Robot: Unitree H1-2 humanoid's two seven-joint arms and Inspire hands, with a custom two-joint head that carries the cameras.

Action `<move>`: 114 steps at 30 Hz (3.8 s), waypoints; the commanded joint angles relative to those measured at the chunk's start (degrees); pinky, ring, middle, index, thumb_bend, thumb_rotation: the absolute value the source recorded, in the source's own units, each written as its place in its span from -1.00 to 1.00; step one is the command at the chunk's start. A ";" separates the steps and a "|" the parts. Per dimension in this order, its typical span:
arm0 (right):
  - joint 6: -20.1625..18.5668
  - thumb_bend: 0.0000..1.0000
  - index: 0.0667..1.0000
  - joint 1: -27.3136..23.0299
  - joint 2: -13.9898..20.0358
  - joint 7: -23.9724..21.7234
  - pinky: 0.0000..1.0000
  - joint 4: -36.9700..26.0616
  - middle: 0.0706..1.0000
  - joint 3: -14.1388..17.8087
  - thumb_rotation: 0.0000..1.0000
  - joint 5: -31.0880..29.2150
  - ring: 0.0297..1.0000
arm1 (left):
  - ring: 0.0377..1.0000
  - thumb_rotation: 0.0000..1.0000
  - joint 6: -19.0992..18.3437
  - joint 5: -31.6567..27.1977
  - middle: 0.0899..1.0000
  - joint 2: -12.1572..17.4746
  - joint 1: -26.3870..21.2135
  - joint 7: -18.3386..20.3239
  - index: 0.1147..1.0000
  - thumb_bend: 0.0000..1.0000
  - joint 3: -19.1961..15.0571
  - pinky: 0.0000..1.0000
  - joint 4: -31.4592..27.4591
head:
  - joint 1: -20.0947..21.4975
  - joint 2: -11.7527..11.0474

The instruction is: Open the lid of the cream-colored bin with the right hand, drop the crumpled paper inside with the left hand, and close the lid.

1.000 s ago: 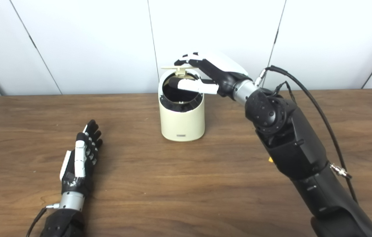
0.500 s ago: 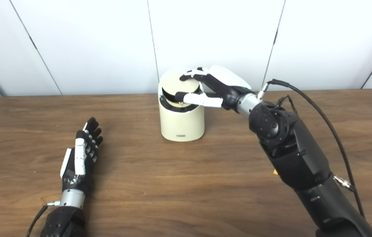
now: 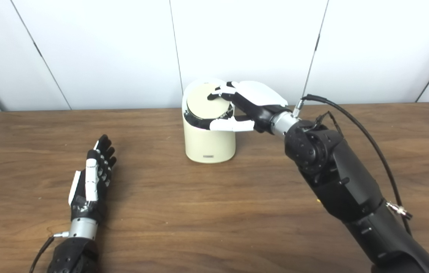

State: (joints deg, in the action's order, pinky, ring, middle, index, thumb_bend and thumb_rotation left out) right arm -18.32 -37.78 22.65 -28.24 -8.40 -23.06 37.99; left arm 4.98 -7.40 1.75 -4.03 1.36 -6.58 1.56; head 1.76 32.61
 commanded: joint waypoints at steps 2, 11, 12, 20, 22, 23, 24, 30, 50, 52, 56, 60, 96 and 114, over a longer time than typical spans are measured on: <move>0.09 0.37 0.70 -0.43 0.78 -2.16 0.85 -2.12 0.83 -0.56 1.00 1.22 1.00 | 1.00 1.00 1.09 -0.64 1.00 -0.83 0.84 0.32 1.00 0.01 0.55 1.00 1.01 | 0.00 0.13; -0.17 0.41 0.72 0.95 1.24 -4.64 0.93 -4.58 0.84 -1.17 1.00 5.33 1.00 | 1.00 1.00 -0.29 -0.63 1.00 -0.80 0.90 -0.06 1.00 0.00 0.43 1.00 0.20 | 0.15 0.91; -0.19 0.41 0.72 1.05 1.30 -4.90 0.93 -4.78 0.84 -1.30 1.00 5.88 1.00 | 1.00 1.00 -0.30 -0.58 1.00 -0.75 0.90 -0.05 1.00 0.00 0.44 1.00 0.19 | 0.15 0.91; 0.97 0.40 0.71 2.92 1.51 -5.26 0.92 -5.70 0.85 -1.50 1.00 8.10 1.00 | 1.00 1.00 -0.45 -1.00 1.00 -0.49 0.88 0.30 1.00 0.01 0.36 1.00 0.14 | 0.23 1.35; 1.13 0.41 0.73 3.51 1.45 -5.41 0.93 -5.90 0.86 -1.31 1.00 8.01 1.00 | 1.00 1.00 -0.45 -1.00 1.00 -0.43 0.83 0.28 1.00 0.01 0.30 1.00 0.17 | 0.14 1.37; 1.24 0.42 0.74 3.74 1.40 -5.37 0.94 -5.89 0.86 -1.22 1.00 7.98 1.00 | 1.00 1.00 -0.58 -0.99 1.00 -0.38 0.81 0.27 1.00 0.01 0.28 1.00 0.19 | 0.14 1.37; 1.34 0.42 0.74 3.87 1.34 -5.33 0.94 -5.86 0.87 -1.14 1.00 7.97 1.00 | 1.00 1.00 -0.66 -0.98 1.00 -0.35 0.80 0.26 1.00 0.00 0.28 1.00 0.20 | 0.14 1.37; 2.14 0.41 0.75 4.87 1.23 -4.54 0.89 -6.03 0.89 -1.18 1.00 9.05 1.00 | 1.00 1.00 -1.01 -1.47 1.00 -0.37 0.84 0.25 1.00 -0.03 0.23 1.00 0.04 | -0.19 1.44; 1.98 0.43 0.76 5.68 -0.44 -6.85 1.00 -3.68 0.97 -2.75 1.00 12.89 1.00 | 1.00 1.00 -1.56 -1.90 1.00 -0.36 1.03 0.09 1.00 -0.06 0.18 1.00 -0.25 | -0.68 1.89; 0.86 0.43 0.79 5.24 -0.24 -8.88 1.00 -3.21 0.99 -3.42 1.00 14.12 1.00 | 1.00 1.00 -1.32 -1.61 1.00 -0.36 1.05 -0.01 1.00 -0.04 0.27 1.00 -0.29 | -0.68 1.89; -0.83 0.42 0.81 4.54 -0.05 -12.46 1.00 -2.67 0.99 -4.47 1.00 16.67 1.00 | 1.00 1.00 -0.88 -1.40 1.00 -0.25 1.10 0.05 1.00 -0.04 0.35 1.00 -0.41 | -0.87 2.03; -1.34 0.45 0.81 4.24 -0.07 -14.73 1.00 -2.07 0.97 -4.82 1.00 18.11 1.00 | 1.00 1.00 -1.07 -1.35 1.00 -0.24 1.14 0.03 1.00 -0.04 0.37 1.00 -0.81 | -0.87 2.03; 3.18 0.26 1.00 4.80 -6.89 2.44 1.00 -6.50 1.00 9.26 1.00 9.67 1.00 | 1.00 1.00 -0.73 -1.45 1.00 -0.18 1.15 0.01 1.00 -0.09 0.63 1.00 -0.22 | -1.42 1.99; 5.42 0.10 1.00 13.34 -4.36 12.80 0.86 -5.65 1.00 16.91 1.00 1.60 1.00 | 1.00 1.00 -1.35 -2.48 1.00 0.57 1.23 0.41 1.00 -0.11 0.20 1.00 -0.64 | -1.17 2.32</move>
State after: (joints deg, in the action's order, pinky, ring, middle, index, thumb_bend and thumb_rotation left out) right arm -13.86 -23.56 18.01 -17.48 -13.55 -7.32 40.84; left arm 2.95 -9.63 1.84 -3.39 1.22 -6.20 0.67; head 0.53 34.89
